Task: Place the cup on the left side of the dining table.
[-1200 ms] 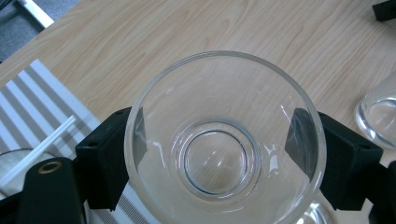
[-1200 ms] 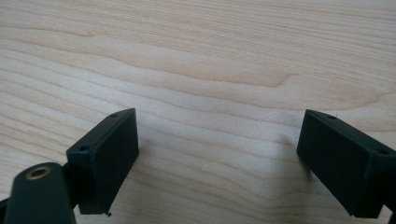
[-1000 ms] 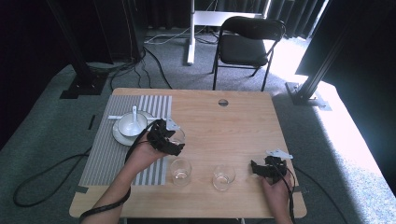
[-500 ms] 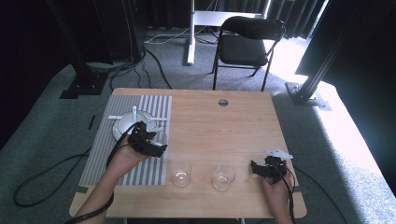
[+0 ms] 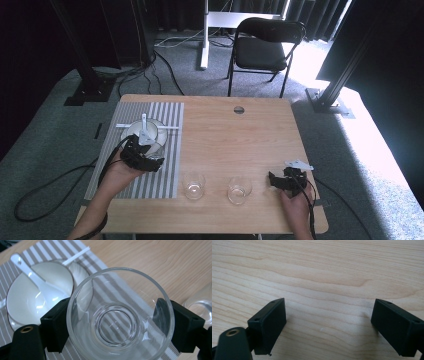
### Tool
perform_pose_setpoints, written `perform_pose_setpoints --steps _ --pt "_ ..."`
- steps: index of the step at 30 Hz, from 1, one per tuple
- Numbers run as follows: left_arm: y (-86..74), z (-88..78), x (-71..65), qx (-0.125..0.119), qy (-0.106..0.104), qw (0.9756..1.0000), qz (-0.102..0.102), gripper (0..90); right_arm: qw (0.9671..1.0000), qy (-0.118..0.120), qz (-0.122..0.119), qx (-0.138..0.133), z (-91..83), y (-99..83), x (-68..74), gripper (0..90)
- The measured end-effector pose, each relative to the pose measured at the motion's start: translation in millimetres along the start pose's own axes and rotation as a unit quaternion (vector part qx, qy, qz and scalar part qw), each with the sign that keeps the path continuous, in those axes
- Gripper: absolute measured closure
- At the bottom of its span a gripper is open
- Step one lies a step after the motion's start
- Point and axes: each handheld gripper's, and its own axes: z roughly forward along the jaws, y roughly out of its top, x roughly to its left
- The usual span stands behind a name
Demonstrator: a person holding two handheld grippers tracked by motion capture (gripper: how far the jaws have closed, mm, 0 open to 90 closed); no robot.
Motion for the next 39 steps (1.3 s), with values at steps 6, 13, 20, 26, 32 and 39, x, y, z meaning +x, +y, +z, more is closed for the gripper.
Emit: perform_pose_setpoints --steps 6,13,20,26,32,39 --pt "-18.5 3.3 10.1 0.009 0.004 0.9999 -0.014 18.2 1.0 0.0 0.0 0.0 0.0 0.0 0.0 12.2" --pt "-34.1 9.8 18.3 0.022 0.006 0.9994 -0.027 18.2 1.0 0.0 0.0 0.0 0.0 0.0 0.0 12.2" --pt "-45.4 14.7 24.9 0.034 0.012 0.9984 -0.043 18.2 1.0 0.0 0.0 0.0 0.0 0.0 0.0 12.2" --pt "-50.3 17.4 30.9 0.04 0.012 0.9975 -0.057 18.2 1.0 0.0 0.0 0.0 0.0 0.0 0.0 12.2" --pt "-54.4 23.2 30.3 0.048 0.015 0.9972 -0.056 18.2 1.0 0.0 0.0 0.0 0.0 0.0 0.0 12.2" --pt "-64.4 23.5 32.4 0.019 0.011 0.9965 -0.08 17.9 1.0 0.0 0.0 0.0 0.0 0.0 0.0 12.2"
